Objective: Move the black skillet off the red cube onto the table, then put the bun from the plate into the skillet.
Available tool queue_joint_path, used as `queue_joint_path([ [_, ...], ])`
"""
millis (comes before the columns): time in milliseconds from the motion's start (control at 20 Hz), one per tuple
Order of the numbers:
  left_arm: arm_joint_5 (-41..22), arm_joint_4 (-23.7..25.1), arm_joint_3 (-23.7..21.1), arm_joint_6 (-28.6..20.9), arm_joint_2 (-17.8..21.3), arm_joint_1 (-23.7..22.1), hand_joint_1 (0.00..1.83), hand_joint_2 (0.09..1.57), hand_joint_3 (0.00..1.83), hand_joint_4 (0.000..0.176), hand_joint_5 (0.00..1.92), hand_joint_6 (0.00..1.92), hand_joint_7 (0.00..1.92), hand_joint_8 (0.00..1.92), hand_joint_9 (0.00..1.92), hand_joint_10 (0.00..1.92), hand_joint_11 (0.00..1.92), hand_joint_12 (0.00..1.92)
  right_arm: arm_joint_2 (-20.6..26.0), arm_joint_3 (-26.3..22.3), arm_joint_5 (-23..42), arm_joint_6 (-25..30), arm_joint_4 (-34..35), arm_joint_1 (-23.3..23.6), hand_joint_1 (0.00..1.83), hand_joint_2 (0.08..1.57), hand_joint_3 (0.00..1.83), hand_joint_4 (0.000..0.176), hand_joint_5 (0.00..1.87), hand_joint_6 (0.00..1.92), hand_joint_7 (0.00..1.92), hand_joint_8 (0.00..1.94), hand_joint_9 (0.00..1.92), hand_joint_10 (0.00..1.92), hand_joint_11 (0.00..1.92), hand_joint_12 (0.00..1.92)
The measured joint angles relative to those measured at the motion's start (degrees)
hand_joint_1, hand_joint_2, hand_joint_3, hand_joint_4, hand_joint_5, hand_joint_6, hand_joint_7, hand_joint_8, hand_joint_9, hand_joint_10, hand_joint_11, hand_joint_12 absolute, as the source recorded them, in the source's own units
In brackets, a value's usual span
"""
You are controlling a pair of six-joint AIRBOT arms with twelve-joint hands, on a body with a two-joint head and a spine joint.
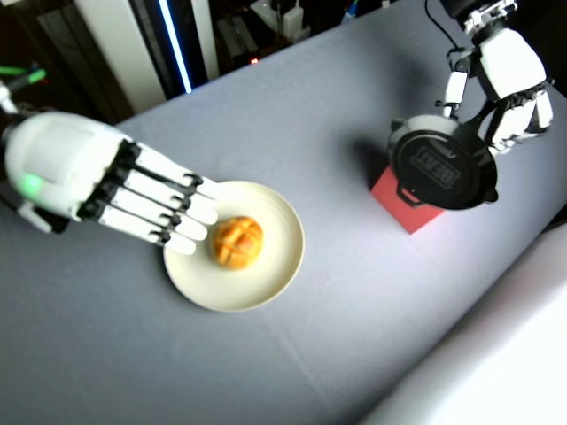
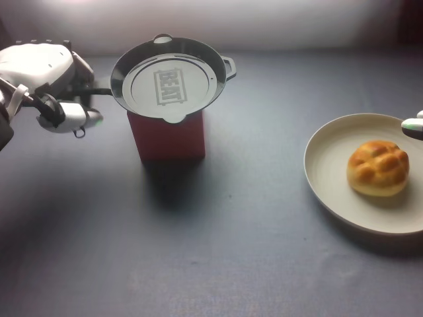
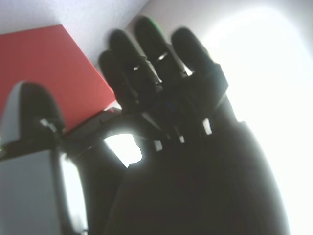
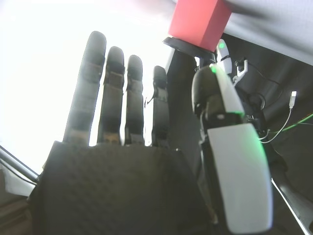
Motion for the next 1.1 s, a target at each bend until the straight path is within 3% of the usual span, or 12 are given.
queue_joint_path([
  [100,-1.79,1.53,-0.98,-1.99,0.24,0.66,1.35,1.24,0.0,0.0,1.28,1.92,1.43,1.92,1.6,1.92,1.64,1.92,-0.04,0.0,0.0,0.0,0.15,-0.35,0.75,1.31,0.0,0.048,0.44,0.0,0.46,0.0,0.48,0.0,0.55,0.06],
  [200,-3.93,3.63,-1.22,-7.43,0.57,1.55,1.42,1.26,0.0,0.0,1.2,1.92,1.37,1.92,1.55,1.92,1.6,1.92,-0.22,0.0,-0.46,0.02,0.13,-0.42,0.79,1.31,0.0,0.03,0.44,0.0,0.46,0.0,0.47,0.0,0.54,0.06],
  [300,-8.37,4.83,-2.64,-11.17,1.6,2.84,1.49,1.25,0.0,0.0,1.17,1.92,1.33,1.92,1.53,1.92,1.58,1.92,-0.22,0.0,-0.59,0.11,0.13,-0.42,0.77,1.32,0.0,0.038,0.45,0.0,0.46,0.0,0.47,0.0,0.55,0.06],
  [450,-13.42,5.4,-5.18,-13.51,3.21,4.85,1.46,1.24,0.0,0.0,1.2,1.92,1.33,1.92,1.49,1.92,1.56,1.92,-0.28,0.02,-0.55,0.22,0.13,-0.42,0.73,1.32,0.0,0.043,0.46,0.0,0.46,0.0,0.48,0.0,0.57,0.06],
  [600,-19.41,7.34,-8.41,-15.76,4.9,6.97,1.35,1.24,0.0,0.0,1.19,1.92,1.39,1.92,1.54,1.92,1.59,1.92,-0.55,0.0,-0.66,0.24,0.11,-0.42,0.76,1.33,0.0,0.032,0.46,0.0,0.46,0.0,0.48,0.0,0.55,0.05],
  [650,-21.11,8.72,-9.62,-16.35,5.68,7.72,1.37,1.24,0.0,0.0,1.17,1.92,1.38,1.92,1.53,1.92,1.59,1.92,-0.63,0.0,-0.85,0.24,0.11,-0.42,0.75,1.33,0.0,0.034,0.46,0.0,0.46,0.0,0.48,0.0,0.55,0.05],
  [700,-22.64,10.49,-11.15,-16.98,6.75,8.66,1.37,1.24,0.0,0.0,1.07,1.92,1.28,1.92,1.48,1.92,1.55,1.92,-0.7,0.0,-0.9,0.24,0.15,-0.42,0.75,1.33,0.0,0.024,0.46,0.0,0.47,0.0,0.49,0.01,0.56,0.06],
  [800,-26.4,14.82,-15.34,-18.8,9.64,12.04,1.35,1.24,0.0,0.0,1.05,1.92,1.29,1.92,1.48,1.92,1.56,1.92,-0.7,0.07,-0.87,0.24,0.17,-0.42,0.74,1.33,0.0,0.029,0.46,0.0,0.46,0.0,0.48,0.0,0.55,0.05],
  [950,-30.47,20.06,-19.69,-19.69,12.11,14.86,1.39,1.23,0.0,0.0,1.16,1.92,1.39,1.92,1.59,1.92,1.68,1.92,-0.7,0.07,-0.92,0.26,0.11,-0.42,0.72,1.34,0.0,0.033,0.46,0.0,0.46,0.0,0.47,0.0,0.53,0.05],
  [1000,-31.74,22.16,-21.29,-19.93,13.16,15.69,1.39,1.24,0.0,0.0,1.22,1.92,1.43,1.92,1.62,1.92,1.7,1.92,-0.7,0.09,-0.9,0.28,-0.04,-0.42,0.72,1.34,0.0,0.027,0.46,0.0,0.46,0.0,0.47,0.0,0.54,0.05],
  [1050,-32.2,23.69,-22.36,-19.96,13.88,16.37,1.37,1.23,0.0,0.0,1.29,1.92,1.46,1.92,1.61,1.92,1.69,1.92,-0.76,0.09,-1.01,0.28,0.11,-0.42,0.71,1.34,0.0,0.038,0.45,0.0,0.45,0.0,0.46,0.0,0.54,0.05],
  [1100,-32.54,25.51,-23.43,-20.09,14.4,17.66,1.41,1.22,0.0,0.0,1.32,1.92,1.48,1.92,1.6,1.92,1.66,1.92,-0.81,0.11,-1.29,0.28,0.31,-0.42,0.73,1.34,0.0,0.028,0.46,0.0,0.46,0.0,0.47,0.0,0.55,0.05],
])
